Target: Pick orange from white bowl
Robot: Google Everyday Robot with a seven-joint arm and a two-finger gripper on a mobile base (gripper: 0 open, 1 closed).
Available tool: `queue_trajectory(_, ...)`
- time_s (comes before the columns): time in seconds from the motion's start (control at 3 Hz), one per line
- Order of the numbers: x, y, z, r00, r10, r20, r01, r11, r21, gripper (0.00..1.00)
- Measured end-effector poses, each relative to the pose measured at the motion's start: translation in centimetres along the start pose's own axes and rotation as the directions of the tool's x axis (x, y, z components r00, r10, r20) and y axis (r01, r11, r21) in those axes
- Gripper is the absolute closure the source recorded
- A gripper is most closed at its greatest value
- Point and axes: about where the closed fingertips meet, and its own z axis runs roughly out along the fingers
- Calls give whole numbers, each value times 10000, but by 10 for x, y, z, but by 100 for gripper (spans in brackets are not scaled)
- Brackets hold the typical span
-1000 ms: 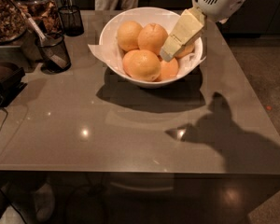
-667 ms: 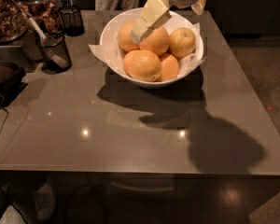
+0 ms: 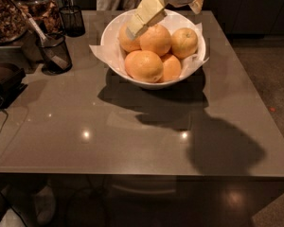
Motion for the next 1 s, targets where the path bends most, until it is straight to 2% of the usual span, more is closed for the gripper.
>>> queue_trajectory(0.67,-40,10,15,9961,868,147,-866,9962,-76,0)
queue_trajectory(1.0,-49,8,22,9930,1178,75,-1177,9930,-117,0)
